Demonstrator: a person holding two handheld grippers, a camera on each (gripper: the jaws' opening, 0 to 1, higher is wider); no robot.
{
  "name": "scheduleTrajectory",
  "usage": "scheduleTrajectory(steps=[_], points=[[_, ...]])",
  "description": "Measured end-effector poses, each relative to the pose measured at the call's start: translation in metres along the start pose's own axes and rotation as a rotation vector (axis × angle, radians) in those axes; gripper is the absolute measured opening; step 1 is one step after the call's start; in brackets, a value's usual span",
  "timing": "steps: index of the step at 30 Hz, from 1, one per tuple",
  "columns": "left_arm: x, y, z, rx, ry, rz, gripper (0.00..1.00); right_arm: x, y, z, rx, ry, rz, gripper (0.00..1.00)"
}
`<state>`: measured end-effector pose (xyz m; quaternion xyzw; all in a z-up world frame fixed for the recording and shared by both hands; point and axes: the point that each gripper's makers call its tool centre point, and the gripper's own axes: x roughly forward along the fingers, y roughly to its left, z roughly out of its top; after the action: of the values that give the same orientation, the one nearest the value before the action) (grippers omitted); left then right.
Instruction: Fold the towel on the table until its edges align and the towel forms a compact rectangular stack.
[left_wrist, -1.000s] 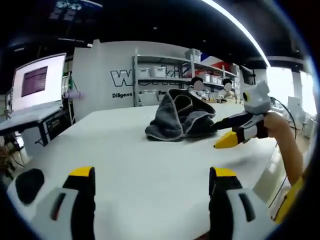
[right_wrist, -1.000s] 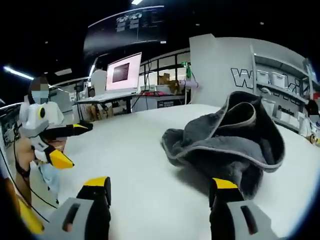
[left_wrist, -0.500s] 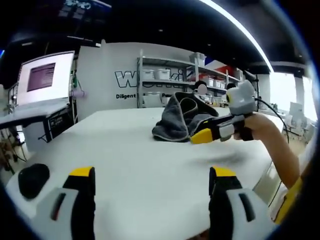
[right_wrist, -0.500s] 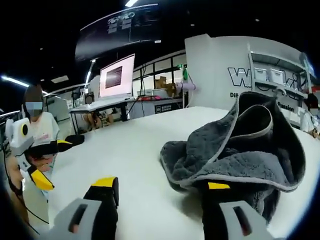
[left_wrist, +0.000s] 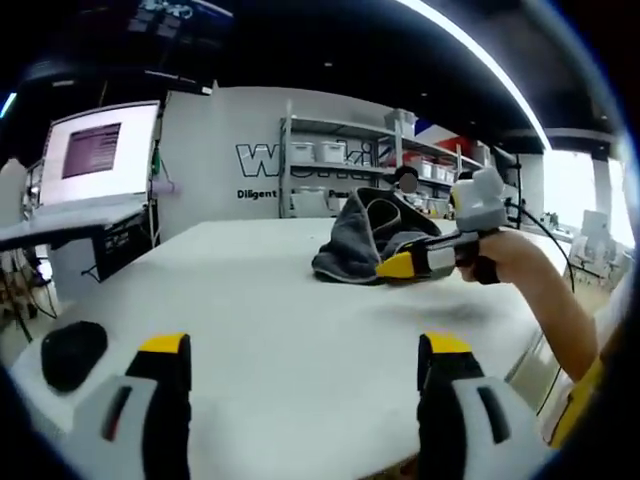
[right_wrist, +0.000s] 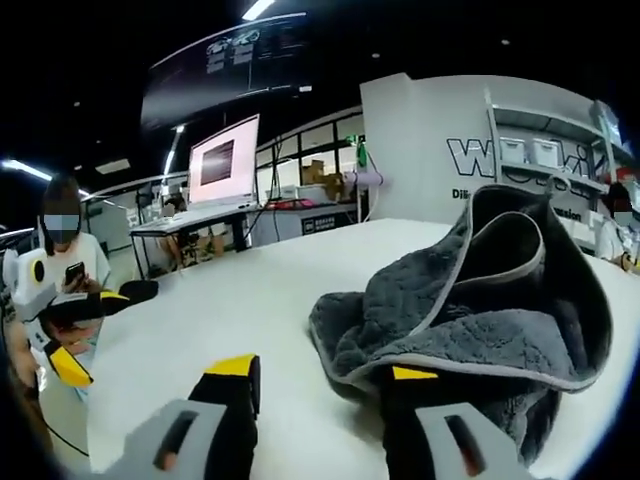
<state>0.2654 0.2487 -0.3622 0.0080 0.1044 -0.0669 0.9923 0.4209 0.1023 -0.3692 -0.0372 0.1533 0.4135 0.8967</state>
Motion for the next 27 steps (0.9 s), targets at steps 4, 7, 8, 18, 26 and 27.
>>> scheduleTrajectory(steps=[4, 7, 8, 18, 26, 27], points=[[-0.001, -0.001, 0.000, -0.001, -0.001, 0.001, 0.99, -0.001, -0.008, 0.000, 0.014, -0.011, -0.020, 0.35], [-0.002, -0.002, 0.001, -0.002, -0.003, 0.001, 0.99, -0.001, -0.013, 0.000, 0.016, -0.017, -0.034, 0.29], [-0.002, -0.002, 0.001, -0.002, -0.003, 0.001, 0.99, -0.001, -0.014, 0.000, 0.017, -0.018, -0.037, 0.28], [-0.002, -0.003, 0.002, -0.004, -0.005, 0.000, 0.99, -0.003, -0.020, 0.002, 0.026, -0.033, -0.038, 0.13], [-0.002, -0.003, 0.002, -0.003, -0.004, 0.000, 0.98, -0.009, -0.021, 0.003, 0.021, -0.043, -0.027, 0.09], [-0.002, -0.003, 0.002, -0.003, -0.005, 0.000, 0.98, -0.010, -0.022, 0.003, 0.020, -0.045, -0.028, 0.08]])
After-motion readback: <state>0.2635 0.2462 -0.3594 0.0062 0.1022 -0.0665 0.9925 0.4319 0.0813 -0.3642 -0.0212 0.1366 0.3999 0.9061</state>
